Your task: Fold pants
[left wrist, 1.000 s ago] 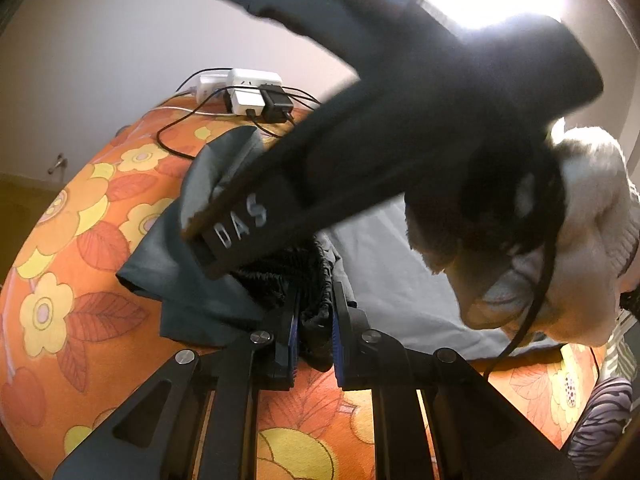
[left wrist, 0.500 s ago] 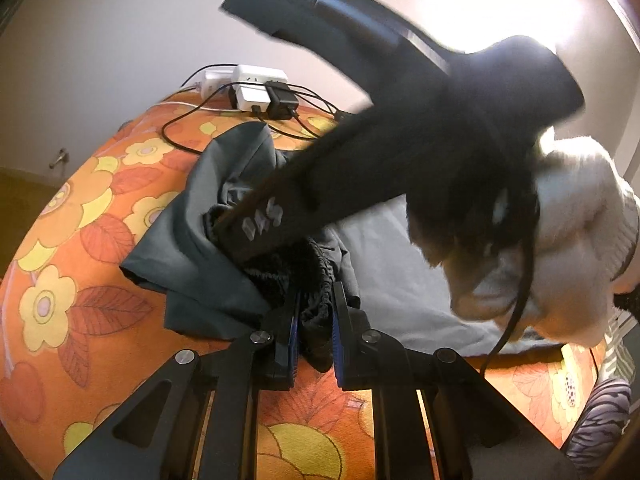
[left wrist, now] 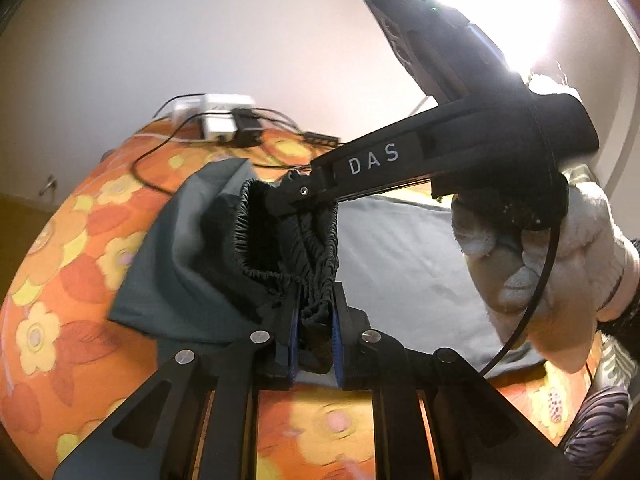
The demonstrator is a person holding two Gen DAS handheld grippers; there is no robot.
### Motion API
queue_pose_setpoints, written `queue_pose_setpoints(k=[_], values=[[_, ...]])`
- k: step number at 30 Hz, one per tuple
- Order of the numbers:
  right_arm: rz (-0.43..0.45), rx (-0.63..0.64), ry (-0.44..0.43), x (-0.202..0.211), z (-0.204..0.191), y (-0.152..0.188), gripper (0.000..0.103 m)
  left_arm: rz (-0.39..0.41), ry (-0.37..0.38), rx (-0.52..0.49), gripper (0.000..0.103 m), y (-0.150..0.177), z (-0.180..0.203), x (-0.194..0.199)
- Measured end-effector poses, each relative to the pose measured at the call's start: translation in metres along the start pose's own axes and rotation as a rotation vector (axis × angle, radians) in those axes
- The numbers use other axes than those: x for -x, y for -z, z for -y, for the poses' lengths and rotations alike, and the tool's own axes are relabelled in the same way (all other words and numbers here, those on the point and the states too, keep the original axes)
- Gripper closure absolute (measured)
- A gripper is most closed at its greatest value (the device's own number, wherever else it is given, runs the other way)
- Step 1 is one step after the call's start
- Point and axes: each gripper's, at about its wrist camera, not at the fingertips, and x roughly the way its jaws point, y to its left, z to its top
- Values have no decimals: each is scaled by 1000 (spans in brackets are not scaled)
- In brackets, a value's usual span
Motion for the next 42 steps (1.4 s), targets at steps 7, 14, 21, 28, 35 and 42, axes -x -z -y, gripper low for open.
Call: queue_pose_setpoints(k=[7,14,21,28,35,42], values=[[89,-84,-17,48,51,24,91,4,55,-55,92,-14,46,-16],[151,-203,-30,101,123,59,91,-21,137,-110,92,-28,115,-47],[204,-326,-53,150,196,99,91,-41,211,-116,92,-32,175,-77],[227,-410,-36,182,247,140,91,-85,274,-150,92,-27,233,-104],[254,-460,5,221,291,172,91,-110,348,-171,92,-31,287,-127],[277,-519,46,261,334,208,91,-132,413,-206,92,-31,338,-150]])
